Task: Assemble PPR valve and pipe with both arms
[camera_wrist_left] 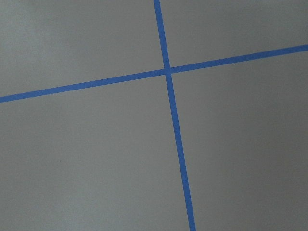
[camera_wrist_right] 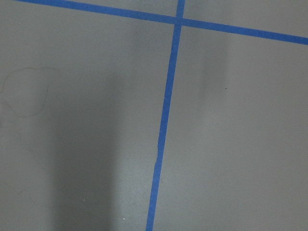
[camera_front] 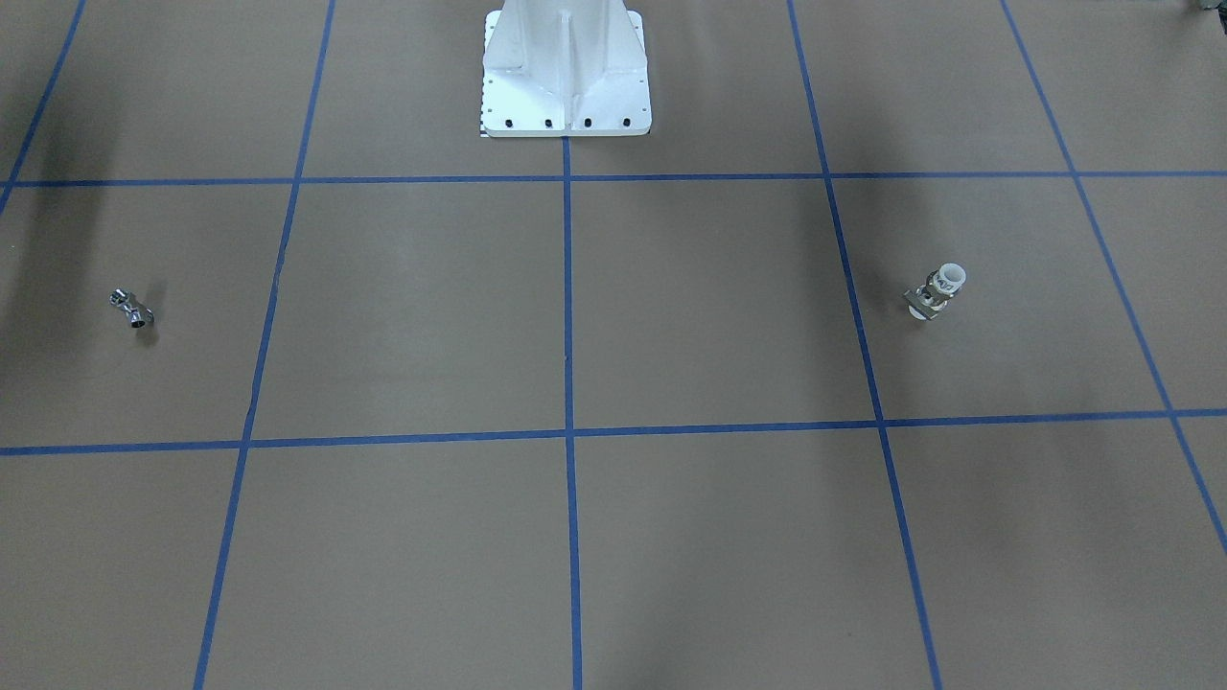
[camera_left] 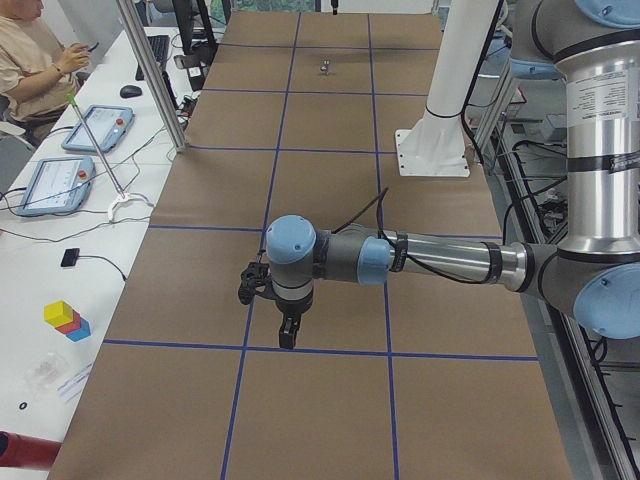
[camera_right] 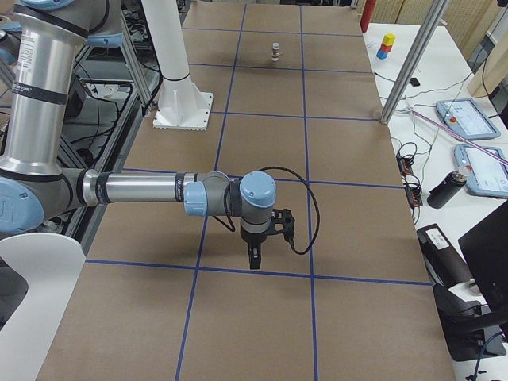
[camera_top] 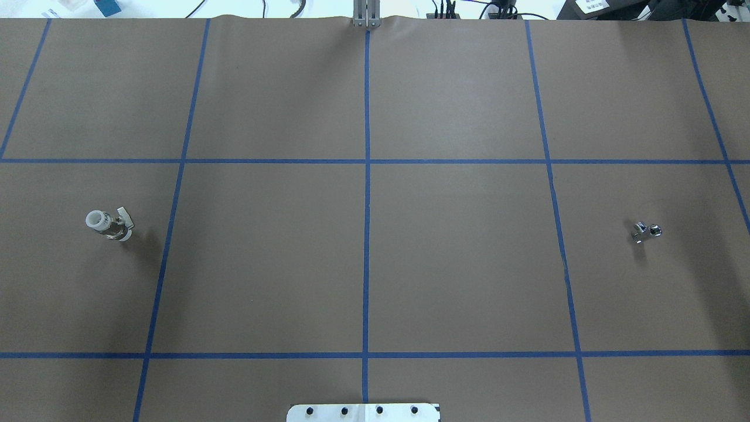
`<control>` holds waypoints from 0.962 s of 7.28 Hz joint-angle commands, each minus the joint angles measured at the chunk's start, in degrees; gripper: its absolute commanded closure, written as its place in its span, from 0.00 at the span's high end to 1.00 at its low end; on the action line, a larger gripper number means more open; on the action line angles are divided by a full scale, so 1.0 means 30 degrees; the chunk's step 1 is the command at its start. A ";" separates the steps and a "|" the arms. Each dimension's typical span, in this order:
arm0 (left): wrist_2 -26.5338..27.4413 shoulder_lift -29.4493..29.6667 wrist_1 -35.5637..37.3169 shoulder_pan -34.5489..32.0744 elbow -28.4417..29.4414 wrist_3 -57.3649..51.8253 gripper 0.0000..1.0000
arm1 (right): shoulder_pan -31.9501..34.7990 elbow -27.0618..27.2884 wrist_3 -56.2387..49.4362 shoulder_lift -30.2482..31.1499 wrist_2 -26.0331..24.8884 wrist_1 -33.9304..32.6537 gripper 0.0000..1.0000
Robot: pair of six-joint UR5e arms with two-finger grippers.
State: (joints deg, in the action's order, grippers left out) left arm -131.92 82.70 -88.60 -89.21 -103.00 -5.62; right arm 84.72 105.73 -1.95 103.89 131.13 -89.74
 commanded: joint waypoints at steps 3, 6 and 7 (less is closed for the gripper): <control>-0.0029 0.0000 0.0029 0.0000 -0.0555 0.0000 1.00 | 0.0001 0.0321 -0.0023 -0.0030 0.0145 0.0029 1.00; 0.0000 0.0321 -0.0261 0.0088 -0.0965 0.0058 1.00 | 0.0000 0.0966 0.0035 -0.0786 0.0146 0.0465 1.00; 0.0087 0.0583 -0.1771 0.0088 -0.0794 0.0146 1.00 | -0.0028 0.0417 0.0035 -0.1546 -0.0027 0.1368 1.00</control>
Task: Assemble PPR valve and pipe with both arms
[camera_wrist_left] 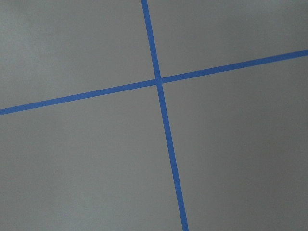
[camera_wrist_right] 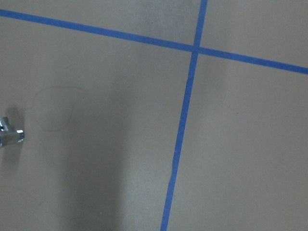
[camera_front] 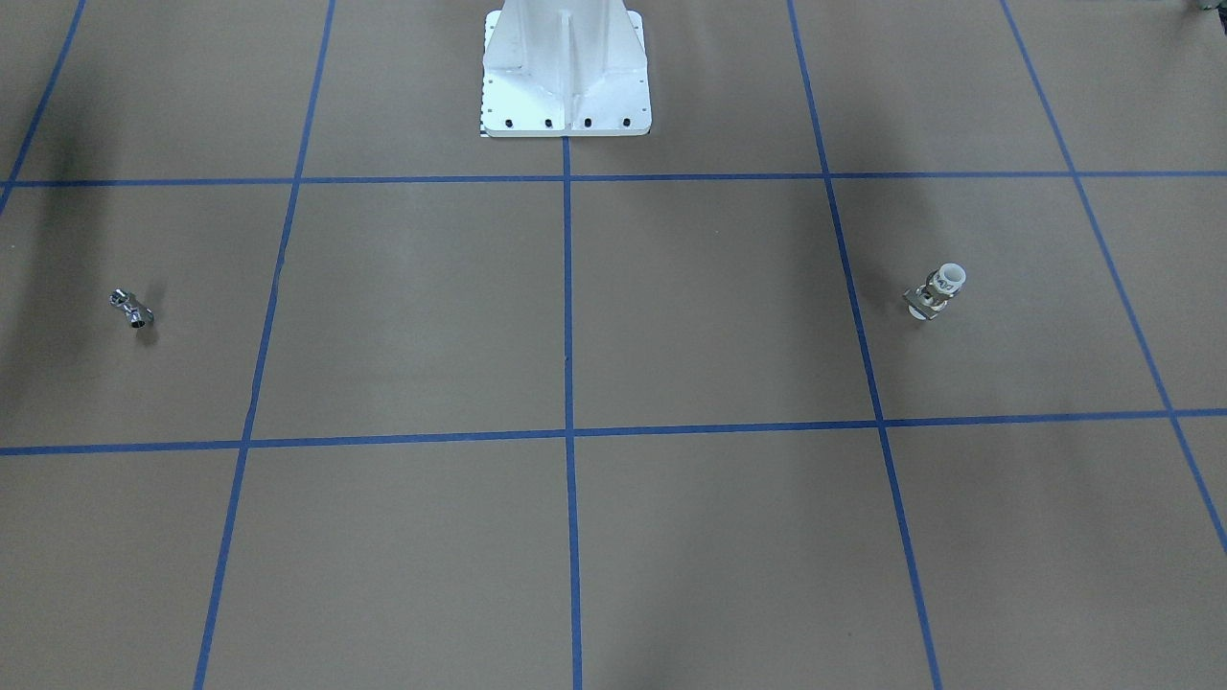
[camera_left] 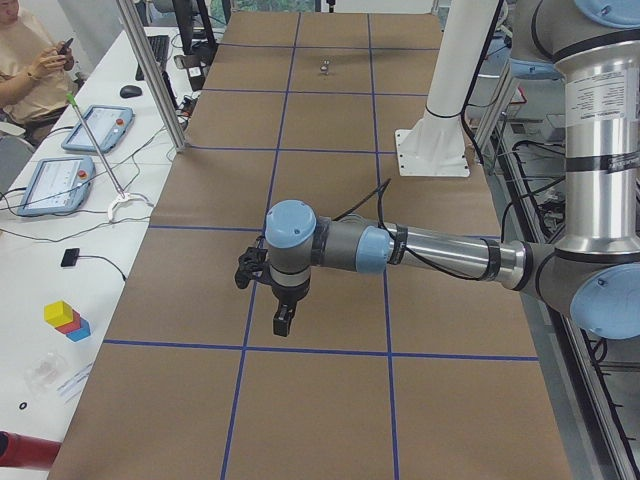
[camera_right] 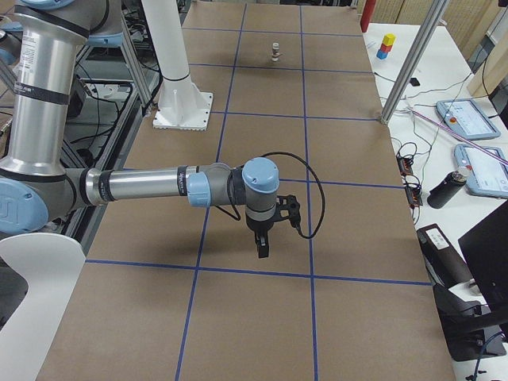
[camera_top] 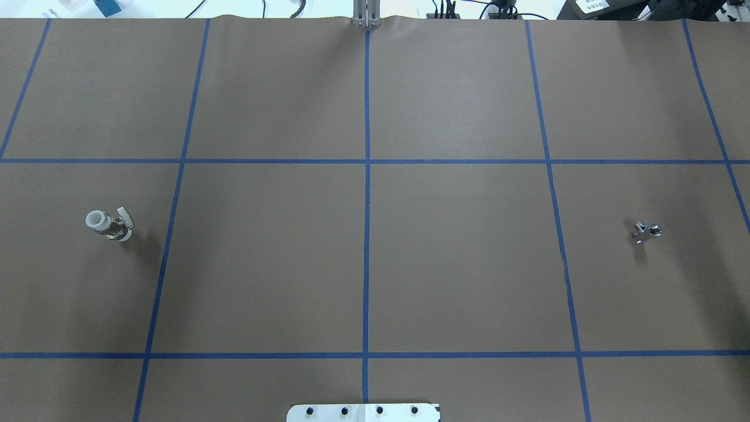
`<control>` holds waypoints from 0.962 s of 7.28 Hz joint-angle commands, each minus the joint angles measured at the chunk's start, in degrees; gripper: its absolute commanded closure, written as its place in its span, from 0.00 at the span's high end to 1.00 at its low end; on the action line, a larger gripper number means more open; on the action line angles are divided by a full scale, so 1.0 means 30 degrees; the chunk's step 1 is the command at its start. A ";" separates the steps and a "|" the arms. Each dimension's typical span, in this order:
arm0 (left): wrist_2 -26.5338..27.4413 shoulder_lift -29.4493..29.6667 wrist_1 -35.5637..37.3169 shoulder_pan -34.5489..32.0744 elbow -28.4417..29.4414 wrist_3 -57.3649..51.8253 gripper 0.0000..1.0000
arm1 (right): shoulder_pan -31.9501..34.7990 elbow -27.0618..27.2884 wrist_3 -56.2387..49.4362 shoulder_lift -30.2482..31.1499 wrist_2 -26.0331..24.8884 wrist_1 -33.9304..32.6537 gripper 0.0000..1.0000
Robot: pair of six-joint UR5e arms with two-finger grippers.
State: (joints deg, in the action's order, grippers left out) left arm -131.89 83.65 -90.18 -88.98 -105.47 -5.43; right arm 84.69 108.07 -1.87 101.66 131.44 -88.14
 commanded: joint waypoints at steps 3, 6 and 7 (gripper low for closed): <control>-0.0475 0.1384 -0.4095 0.0335 0.0526 0.0110 1.00 | 0.0011 -0.0751 0.0065 -0.1484 0.0043 0.2333 1.00; -0.0861 0.1792 -0.7783 0.5405 0.0556 0.4451 1.00 | -0.0396 -0.0985 0.2081 -0.1484 0.0306 0.4126 1.00; -0.0772 0.2114 -0.8255 0.6680 0.0556 0.6709 1.00 | -0.0428 -0.0985 0.2116 -0.1484 0.0307 0.4126 1.00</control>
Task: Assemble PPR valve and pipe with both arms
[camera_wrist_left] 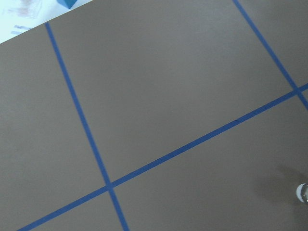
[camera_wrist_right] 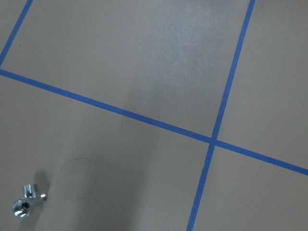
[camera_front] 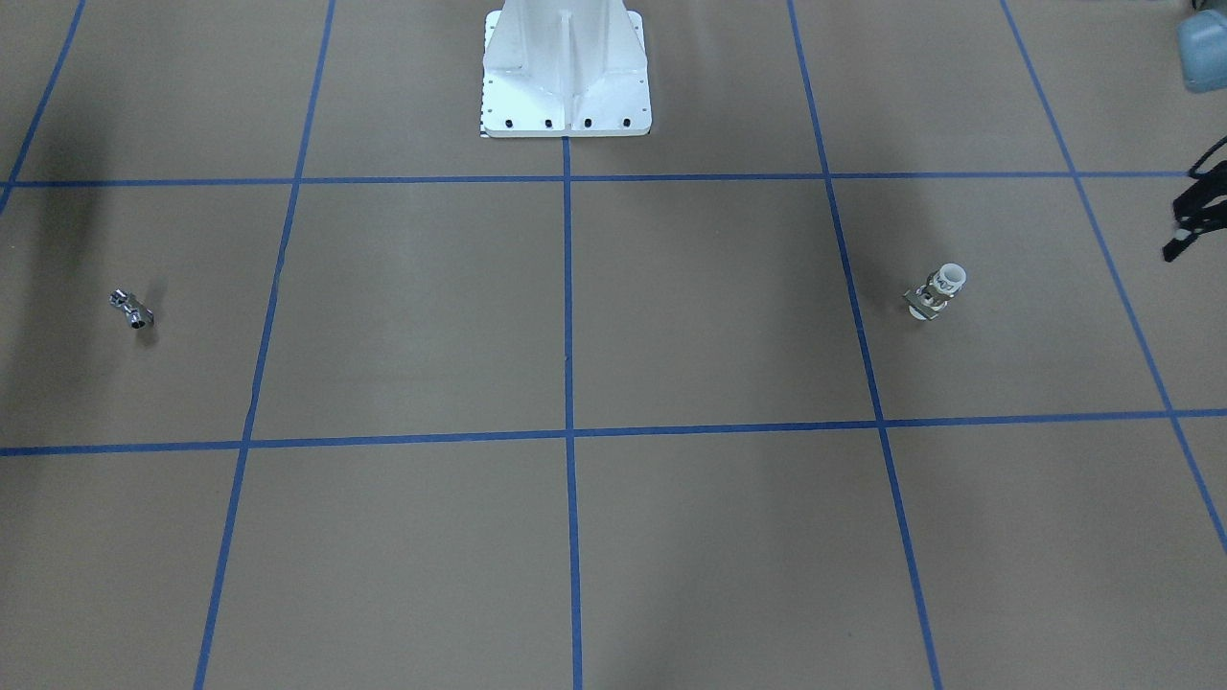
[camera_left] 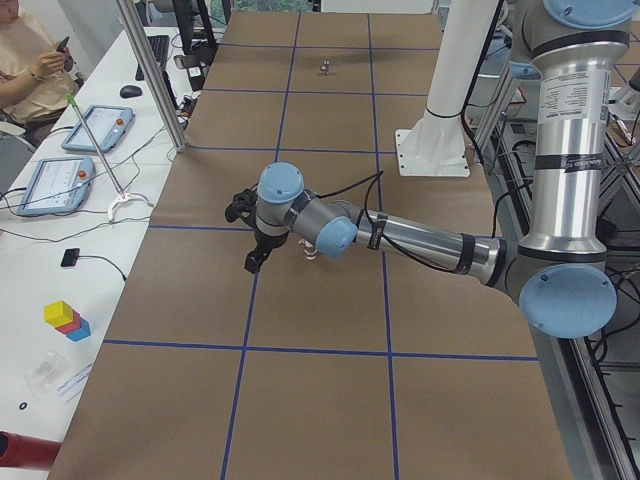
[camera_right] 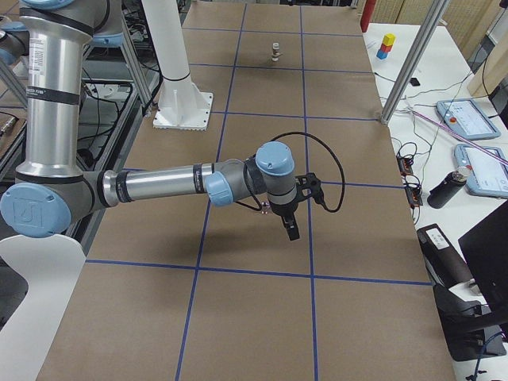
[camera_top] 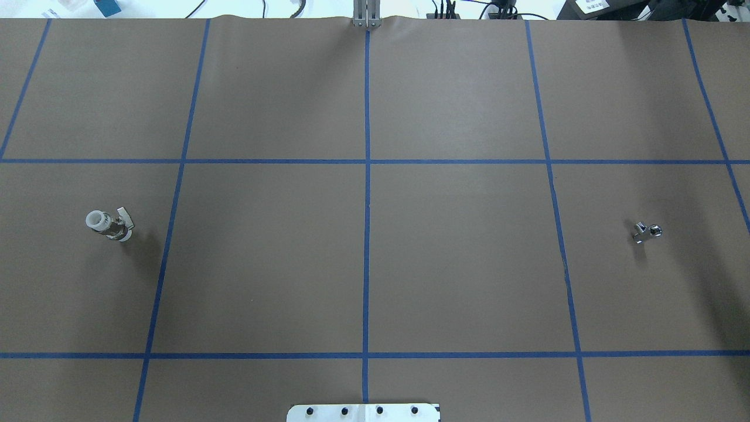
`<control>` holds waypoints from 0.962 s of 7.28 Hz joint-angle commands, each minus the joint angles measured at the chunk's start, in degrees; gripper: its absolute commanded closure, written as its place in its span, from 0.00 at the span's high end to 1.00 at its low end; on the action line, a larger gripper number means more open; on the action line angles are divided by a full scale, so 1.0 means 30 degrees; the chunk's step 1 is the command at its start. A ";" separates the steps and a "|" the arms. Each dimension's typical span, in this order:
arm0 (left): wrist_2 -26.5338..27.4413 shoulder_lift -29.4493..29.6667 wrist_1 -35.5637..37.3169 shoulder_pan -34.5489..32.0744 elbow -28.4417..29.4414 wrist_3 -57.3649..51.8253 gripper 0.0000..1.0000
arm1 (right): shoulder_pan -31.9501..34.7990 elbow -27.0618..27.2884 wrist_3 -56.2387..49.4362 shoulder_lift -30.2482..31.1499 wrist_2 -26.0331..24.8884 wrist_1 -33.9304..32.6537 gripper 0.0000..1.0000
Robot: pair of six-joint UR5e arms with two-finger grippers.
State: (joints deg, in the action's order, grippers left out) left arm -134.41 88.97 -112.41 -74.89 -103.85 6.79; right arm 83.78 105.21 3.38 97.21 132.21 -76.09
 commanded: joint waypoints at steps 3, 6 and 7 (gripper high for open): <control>0.1638 0.1014 -0.1612 0.5004 -0.0011 0.7127 1.00 | -0.0125 -0.0032 0.0367 -0.0001 0.0052 0.0109 1.00; 0.4199 0.1164 -0.1612 0.7588 -0.0332 0.5719 1.00 | -0.0125 -0.0062 0.0367 0.0028 0.0023 0.0109 1.00; 0.4112 0.0843 -0.1612 0.7737 -0.0421 0.3559 1.00 | -0.0125 -0.0149 0.0367 0.0000 0.0023 0.0109 1.00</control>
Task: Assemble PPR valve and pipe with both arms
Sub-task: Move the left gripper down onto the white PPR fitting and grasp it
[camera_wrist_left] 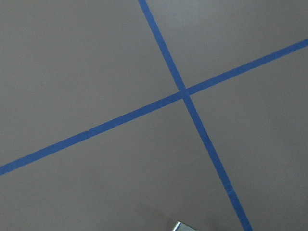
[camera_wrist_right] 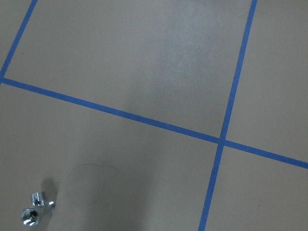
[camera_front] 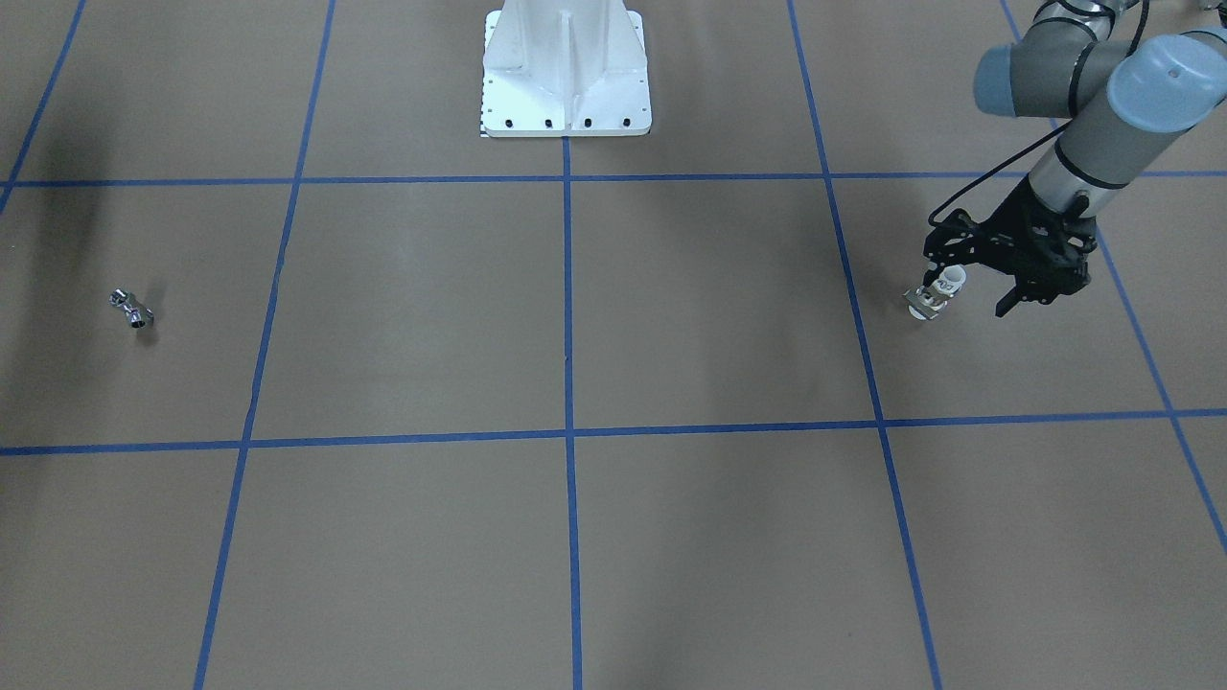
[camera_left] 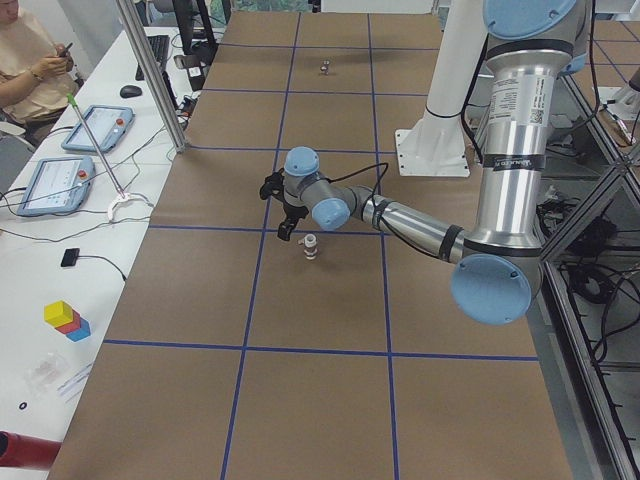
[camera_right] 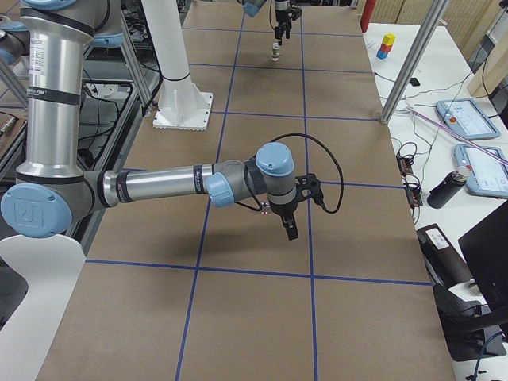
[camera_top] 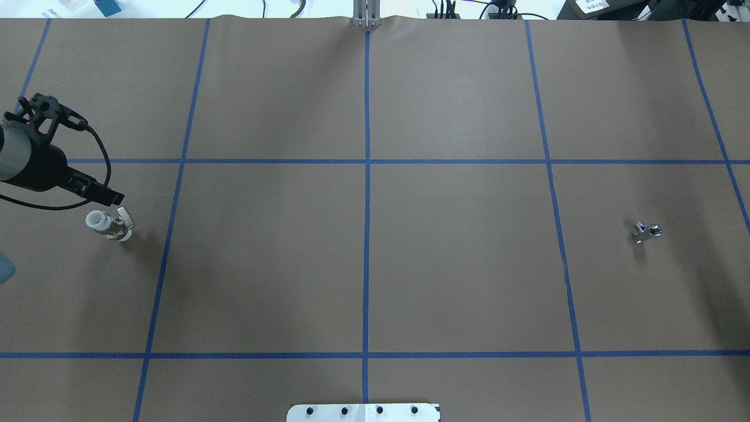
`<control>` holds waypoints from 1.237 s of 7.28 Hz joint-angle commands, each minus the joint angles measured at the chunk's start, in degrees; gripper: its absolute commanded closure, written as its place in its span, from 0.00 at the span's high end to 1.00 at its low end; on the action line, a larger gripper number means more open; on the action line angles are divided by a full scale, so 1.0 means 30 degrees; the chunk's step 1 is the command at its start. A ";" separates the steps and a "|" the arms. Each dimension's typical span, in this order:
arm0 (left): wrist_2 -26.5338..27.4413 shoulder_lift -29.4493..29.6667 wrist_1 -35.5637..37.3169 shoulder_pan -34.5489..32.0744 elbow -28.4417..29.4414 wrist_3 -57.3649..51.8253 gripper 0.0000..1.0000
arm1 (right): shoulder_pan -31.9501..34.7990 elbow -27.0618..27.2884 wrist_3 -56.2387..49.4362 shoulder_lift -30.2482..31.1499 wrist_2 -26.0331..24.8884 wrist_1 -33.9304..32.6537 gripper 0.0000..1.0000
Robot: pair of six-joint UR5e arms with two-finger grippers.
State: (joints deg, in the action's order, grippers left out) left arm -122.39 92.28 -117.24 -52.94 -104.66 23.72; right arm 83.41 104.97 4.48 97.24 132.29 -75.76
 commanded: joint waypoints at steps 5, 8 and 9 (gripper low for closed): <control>0.0221 -0.0409 0.0115 0.1650 0.0606 -0.3394 0.98 | 0.0000 -0.0187 0.0000 -0.0010 -0.0004 0.0029 1.00; 0.0192 -0.0409 0.0144 0.1680 0.0989 -0.3423 0.76 | 0.0000 -0.0187 0.0001 -0.0010 -0.0004 0.0029 1.00; 0.0192 -0.0438 0.0144 0.1651 0.0990 -0.3423 0.40 | 0.0000 -0.0187 0.0001 -0.0010 -0.0004 0.0029 1.00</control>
State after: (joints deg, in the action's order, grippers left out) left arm -121.79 91.03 -116.81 -47.95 -101.83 13.47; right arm 83.41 104.41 4.48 97.21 132.28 -75.67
